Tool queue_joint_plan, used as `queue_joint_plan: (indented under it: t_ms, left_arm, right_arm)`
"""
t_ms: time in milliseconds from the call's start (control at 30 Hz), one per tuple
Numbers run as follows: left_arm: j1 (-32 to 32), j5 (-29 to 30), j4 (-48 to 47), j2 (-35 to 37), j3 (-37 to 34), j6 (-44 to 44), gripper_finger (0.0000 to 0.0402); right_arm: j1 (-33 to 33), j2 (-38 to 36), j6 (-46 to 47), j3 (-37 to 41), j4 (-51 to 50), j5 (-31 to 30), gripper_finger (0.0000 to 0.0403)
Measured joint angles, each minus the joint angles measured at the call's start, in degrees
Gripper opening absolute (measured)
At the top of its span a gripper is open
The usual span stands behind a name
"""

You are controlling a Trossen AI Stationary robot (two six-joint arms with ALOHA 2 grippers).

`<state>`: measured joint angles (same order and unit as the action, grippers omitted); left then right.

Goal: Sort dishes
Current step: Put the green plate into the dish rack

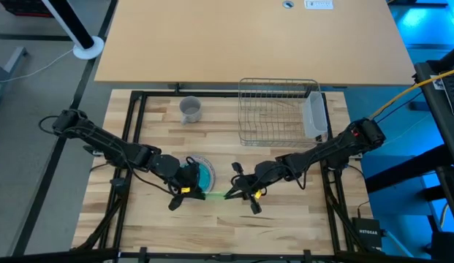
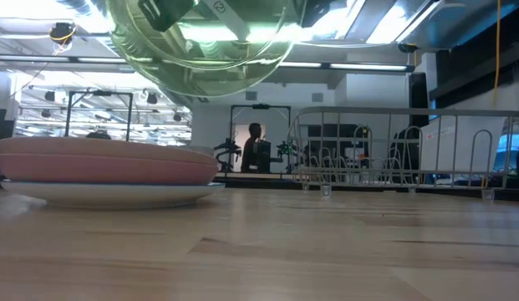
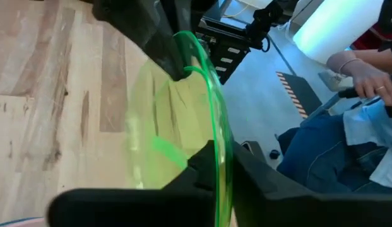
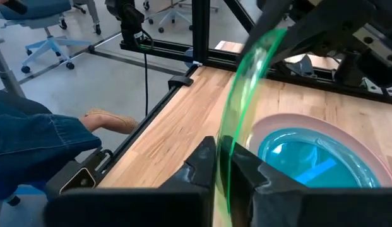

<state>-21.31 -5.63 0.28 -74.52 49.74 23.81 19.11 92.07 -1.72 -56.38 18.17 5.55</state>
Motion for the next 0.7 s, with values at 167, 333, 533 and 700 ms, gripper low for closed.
queue_joint_plan:
  t_ms: [167,333,533,700]
  left_arm:
    - [0.0,0.0,0.2,0.0,0.0,0.1,0.0009]
    - [0.0,0.0,0.4,0.0,0.0,2.0,0.0005]
    - [-0.1,-0.3,0.4,0.0,0.0,6.6,0.0002]
    - [-0.1,0.1,0.5,0.0,0.0,9.3,0.0001]
  right_arm:
    - [0.0,0.0,0.0,0.0,0.2,-0.1,0.0052]
    - [0.0,0.0,2.7,0.0,1.2,-0.9,0.0101]
    - [-0.1,-2.1,-1.0,-4.6,-5.7,-4.9,0.0149]
    - [-0.1,-4.7,-7.2,-14.7,-24.2,-12.2,0.0162]
